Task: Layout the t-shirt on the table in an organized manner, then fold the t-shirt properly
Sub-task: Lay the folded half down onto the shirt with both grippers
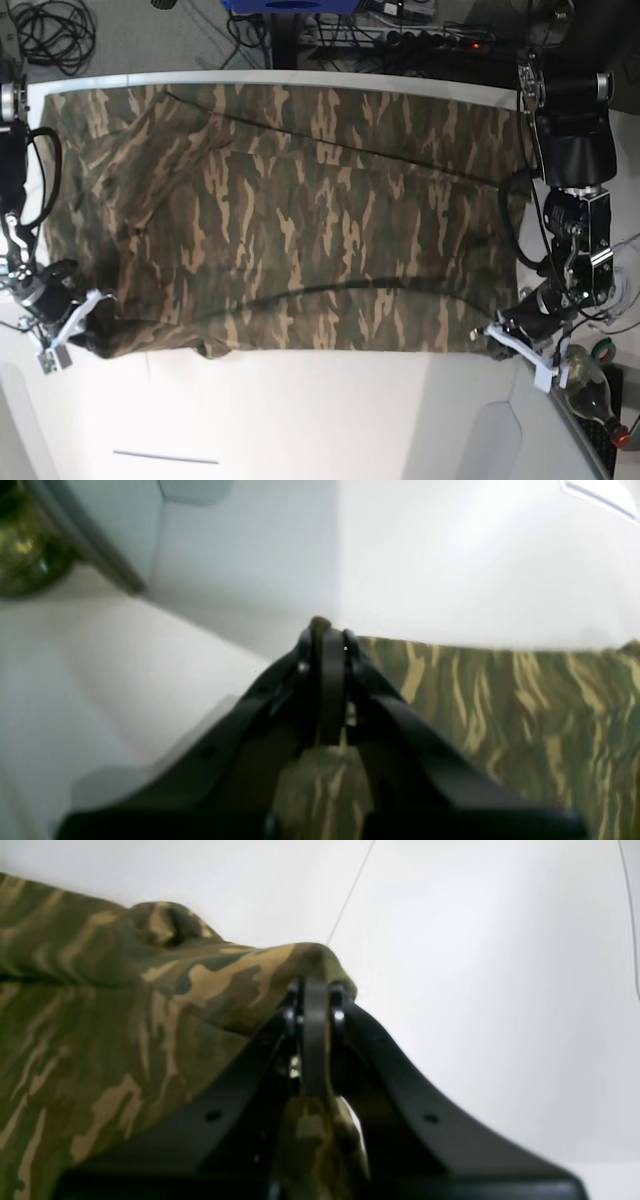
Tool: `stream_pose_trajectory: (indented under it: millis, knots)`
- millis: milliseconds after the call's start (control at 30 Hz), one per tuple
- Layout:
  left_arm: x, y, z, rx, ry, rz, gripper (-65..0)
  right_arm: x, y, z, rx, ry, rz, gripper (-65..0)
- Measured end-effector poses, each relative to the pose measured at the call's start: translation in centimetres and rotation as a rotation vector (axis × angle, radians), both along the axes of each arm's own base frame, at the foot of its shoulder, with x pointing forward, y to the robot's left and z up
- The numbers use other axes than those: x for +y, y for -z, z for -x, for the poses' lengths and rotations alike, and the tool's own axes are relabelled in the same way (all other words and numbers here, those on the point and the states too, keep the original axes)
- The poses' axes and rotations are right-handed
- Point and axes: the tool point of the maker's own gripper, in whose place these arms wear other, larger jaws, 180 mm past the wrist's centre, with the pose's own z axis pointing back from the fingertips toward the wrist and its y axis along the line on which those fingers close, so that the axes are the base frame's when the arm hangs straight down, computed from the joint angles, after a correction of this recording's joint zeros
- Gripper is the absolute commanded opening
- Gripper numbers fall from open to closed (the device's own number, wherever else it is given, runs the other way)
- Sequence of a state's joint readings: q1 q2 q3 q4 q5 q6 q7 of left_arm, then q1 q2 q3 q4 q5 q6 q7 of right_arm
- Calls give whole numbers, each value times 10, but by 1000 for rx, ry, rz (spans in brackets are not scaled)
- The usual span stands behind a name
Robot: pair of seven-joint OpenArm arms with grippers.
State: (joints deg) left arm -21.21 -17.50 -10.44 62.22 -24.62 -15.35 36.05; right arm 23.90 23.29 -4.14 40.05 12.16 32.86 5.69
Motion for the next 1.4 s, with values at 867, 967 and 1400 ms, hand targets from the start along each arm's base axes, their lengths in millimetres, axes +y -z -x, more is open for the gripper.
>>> stream_pose_trajectory:
  millis: [867, 967, 1400]
  knots:
    - [21, 49, 64, 127, -10, -45, -650, -21, 59, 86, 154, 2, 41, -650]
    - [20, 44, 65, 116, 3, -55, -650, -28, 47, 90, 143, 30, 50, -650]
    - [7, 51, 96, 159, 51, -77, -650, -31, 34, 143, 304, 65, 159, -650]
